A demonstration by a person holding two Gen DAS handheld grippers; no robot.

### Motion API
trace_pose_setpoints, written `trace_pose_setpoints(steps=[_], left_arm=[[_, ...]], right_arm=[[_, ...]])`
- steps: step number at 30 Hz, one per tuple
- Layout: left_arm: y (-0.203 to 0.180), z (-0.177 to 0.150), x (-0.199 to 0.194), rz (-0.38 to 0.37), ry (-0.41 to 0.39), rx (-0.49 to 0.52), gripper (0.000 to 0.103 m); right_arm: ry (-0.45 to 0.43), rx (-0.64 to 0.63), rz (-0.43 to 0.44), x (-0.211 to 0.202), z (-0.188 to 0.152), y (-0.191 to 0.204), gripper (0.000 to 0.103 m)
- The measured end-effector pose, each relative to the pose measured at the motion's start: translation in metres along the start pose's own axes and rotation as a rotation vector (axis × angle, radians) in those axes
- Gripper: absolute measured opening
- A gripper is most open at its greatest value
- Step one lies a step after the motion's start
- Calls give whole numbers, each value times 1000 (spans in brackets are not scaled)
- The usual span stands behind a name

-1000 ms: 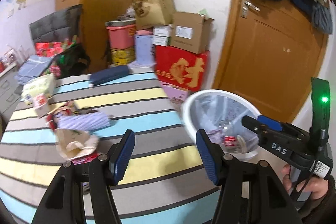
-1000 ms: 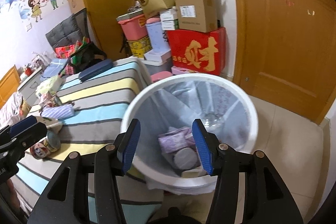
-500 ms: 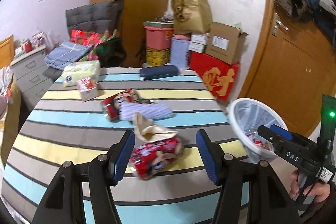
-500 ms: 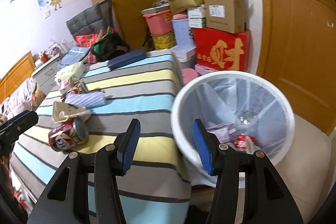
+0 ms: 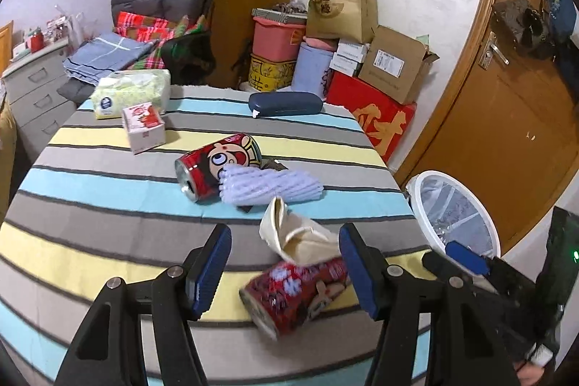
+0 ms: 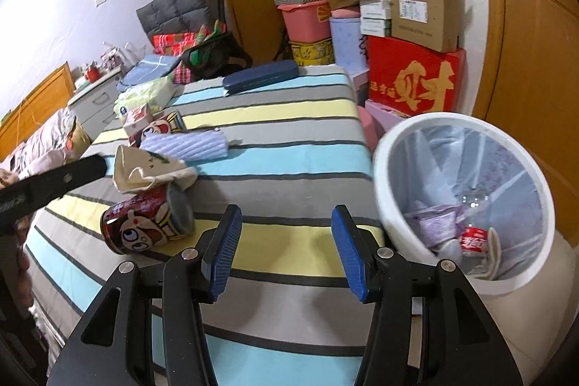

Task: Collect trash
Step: 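Move both open tools back over the table, then grasp the white paper bag with the left tool while the right tool grasps the red cartoon can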

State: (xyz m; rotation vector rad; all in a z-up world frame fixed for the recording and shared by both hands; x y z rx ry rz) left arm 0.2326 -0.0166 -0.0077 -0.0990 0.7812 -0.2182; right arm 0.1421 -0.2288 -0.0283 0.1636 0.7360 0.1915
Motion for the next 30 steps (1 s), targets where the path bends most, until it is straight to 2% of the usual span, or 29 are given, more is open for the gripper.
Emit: trace_pose_setpoints(steps=[5, 9, 11, 15, 16, 17, 23, 28, 30], left_arm=[[5, 4, 28, 14, 57, -2, 62], [9, 1, 36, -28, 86, 9, 59], [12, 2, 34, -44, 81, 14, 49], [19, 5, 31, -72, 85, 18, 36], [21, 4, 31, -62, 89, 23, 24], [23, 3, 31, -37, 97, 33, 18], [41, -12, 35, -2, 133, 34, 18], [56, -14, 39, -107, 169, -62, 18], [53, -12, 39, -96, 165, -54, 27]], right_arm=[[15, -18, 0, 6, -1, 13, 53], [23, -9, 2, 11, 0, 20, 53], [28, -11, 6, 14, -1, 24, 53], [35, -14, 10, 16, -3, 31, 53], [35, -12, 11, 16, -3, 33, 53], [34, -13, 15, 16, -3, 35, 53], [25, -9, 38, 13, -4, 43, 53], [36, 2, 69, 16, -5, 48, 53], [37, 2, 63, 17, -7, 49, 53]])
Point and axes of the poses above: each gripper's, at about its wrist camera, not at the fingertips, and x roughly the way its jaws point, y to its left, z to its top, the point moved 3 cm from there along x, roughly the way its jaws point, and after that the axes turned 7 degrees about z, right-handed, at the moved point
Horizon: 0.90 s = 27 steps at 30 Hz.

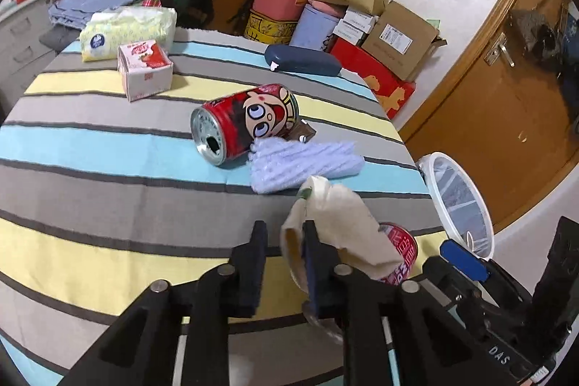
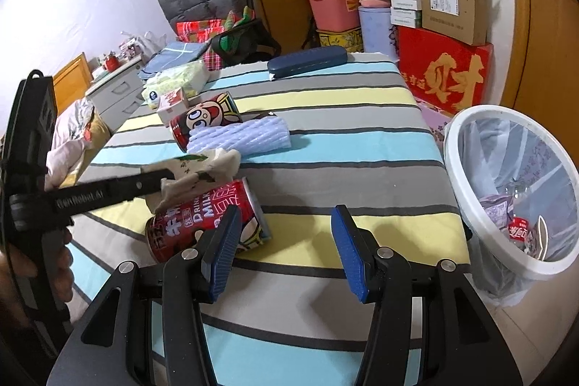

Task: Collect trash
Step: 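Grasp the white paper bag with the left tool while the right tool grasps the red cartoon can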

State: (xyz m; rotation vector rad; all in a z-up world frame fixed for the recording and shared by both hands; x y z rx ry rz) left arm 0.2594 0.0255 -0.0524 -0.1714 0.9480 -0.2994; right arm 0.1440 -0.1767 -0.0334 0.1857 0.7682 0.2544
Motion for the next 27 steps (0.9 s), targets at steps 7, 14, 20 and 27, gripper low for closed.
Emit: trace_pose_setpoints(steps=[7, 14, 20, 27], left_arm=[[-8, 4, 11, -1, 6, 5, 10], [18, -6, -11, 148, -57, 33, 10], [43, -21, -32, 240, -78, 66, 10], [73, -30, -41, 266, -64, 35, 10]], right_arm=[[-1, 24, 15, -1, 1, 0, 53], [9, 104, 90, 0, -5, 6, 53], [56, 170, 146, 19, -6, 20, 54], [69, 176, 121, 31, 3, 31, 64]])
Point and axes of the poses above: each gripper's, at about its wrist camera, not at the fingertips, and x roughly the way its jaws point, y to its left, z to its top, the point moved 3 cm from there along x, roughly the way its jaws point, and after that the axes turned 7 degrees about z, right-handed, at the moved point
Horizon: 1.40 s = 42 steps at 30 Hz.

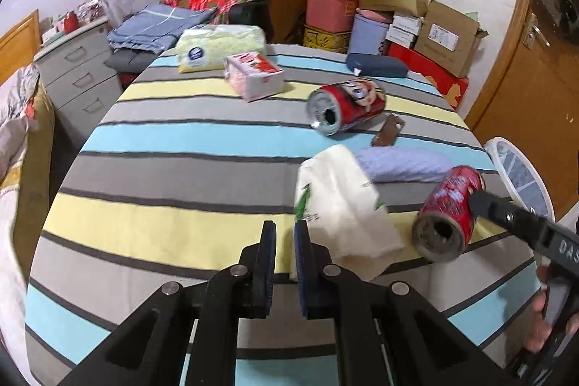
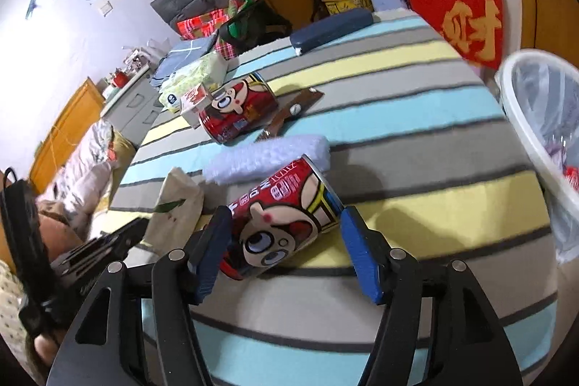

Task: Collect trash
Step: 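Grasp the white paper bag with the left tool while the right tool grasps the red cartoon can, then carry the paper bag and red can in both tools over the trash bin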

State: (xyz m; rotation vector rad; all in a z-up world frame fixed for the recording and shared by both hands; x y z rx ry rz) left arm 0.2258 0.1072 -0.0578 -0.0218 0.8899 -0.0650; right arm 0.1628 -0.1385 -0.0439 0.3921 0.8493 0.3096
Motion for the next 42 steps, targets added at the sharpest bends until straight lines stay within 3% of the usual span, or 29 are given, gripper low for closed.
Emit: trace_pose_setpoints(steps=[3, 5, 7, 13, 17, 22, 27, 34, 42], left_arm=[[10, 0, 0, -40, 1, -46, 12], [13, 1, -2, -70, -4, -76, 27], [14, 3, -4, -84, -10, -85, 36], [8, 6, -8, -126, -22, -94, 46], [0, 7, 0, -125, 1, -75, 48], [-10, 3, 5, -137, 27, -54, 48], [-15, 2, 16, -154, 59, -57, 48], [-27, 2, 28, -146, 83, -81, 60], [-46, -4, 25, -111, 59, -86, 60]], right_arm=[[14, -9, -5, 7, 5, 4, 64], [27, 12, 11, 13, 8, 7, 65], [24, 9, 5, 15, 9, 7, 67], [37, 54, -5, 26, 22, 6, 68], [89, 68, -46, 37, 27, 4, 69], [131, -23, -73, 41, 24, 11, 69], [173, -165, -172, 39, 13, 9, 69], [118, -188, -165, 25, 14, -3, 67], [82, -202, -149, 17, 10, -10, 67]])
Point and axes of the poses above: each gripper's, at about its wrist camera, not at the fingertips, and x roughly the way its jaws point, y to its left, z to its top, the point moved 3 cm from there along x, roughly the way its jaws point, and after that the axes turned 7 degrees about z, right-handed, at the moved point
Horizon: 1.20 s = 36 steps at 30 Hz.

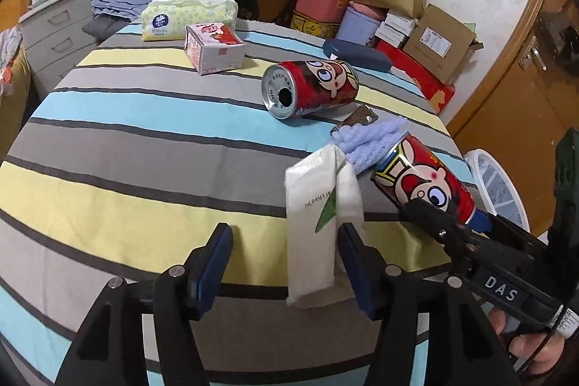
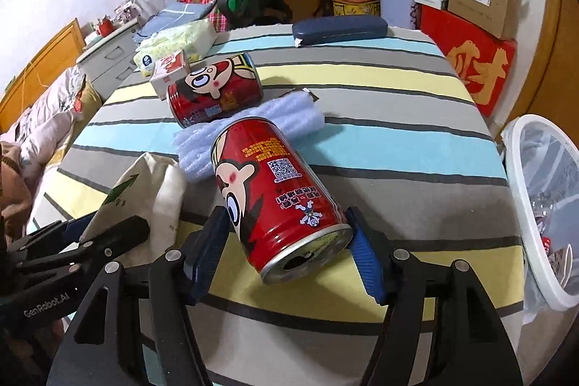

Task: Collect trash
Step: 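Carry the paper bag and red can in both tools over the trash bin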

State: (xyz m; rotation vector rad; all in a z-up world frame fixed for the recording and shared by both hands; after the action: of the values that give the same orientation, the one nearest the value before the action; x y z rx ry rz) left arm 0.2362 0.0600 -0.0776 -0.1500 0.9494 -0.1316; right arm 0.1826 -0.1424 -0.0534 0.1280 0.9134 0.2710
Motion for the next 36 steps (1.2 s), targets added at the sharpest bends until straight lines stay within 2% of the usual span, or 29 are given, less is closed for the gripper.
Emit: trace_pose_setpoints(steps=[3, 4, 5, 7, 9, 12, 25, 36], left_arm=[[-10, -3, 1, 7, -6, 26, 59], [-14, -3, 1, 14, -8, 41, 55], [-17, -4, 0, 6, -7, 41, 44], [-23, -3, 0, -29, -1, 44, 33], [-25, -2, 1, -15, -2, 49, 32], [-26, -1, -5, -13, -18, 40, 23], [-37, -6, -37, -6, -94, 44, 23], [-66, -4, -67, -24, -159, 95, 23]], right_arm=[[-14, 15, 20, -3, -1, -4, 66], [-18, 17, 22, -4, -2, -6, 66], [-22, 17, 25, -5, -2, -6, 65], [-23, 16, 30, -7, -3, -7, 63], [-32, 8, 38, -8, -5, -7, 62], [-43, 4, 55, -11, -6, -7, 60], [-113, -30, 110, -28, -12, -6, 57], [-202, 40, 134, -55, -17, -27, 57]])
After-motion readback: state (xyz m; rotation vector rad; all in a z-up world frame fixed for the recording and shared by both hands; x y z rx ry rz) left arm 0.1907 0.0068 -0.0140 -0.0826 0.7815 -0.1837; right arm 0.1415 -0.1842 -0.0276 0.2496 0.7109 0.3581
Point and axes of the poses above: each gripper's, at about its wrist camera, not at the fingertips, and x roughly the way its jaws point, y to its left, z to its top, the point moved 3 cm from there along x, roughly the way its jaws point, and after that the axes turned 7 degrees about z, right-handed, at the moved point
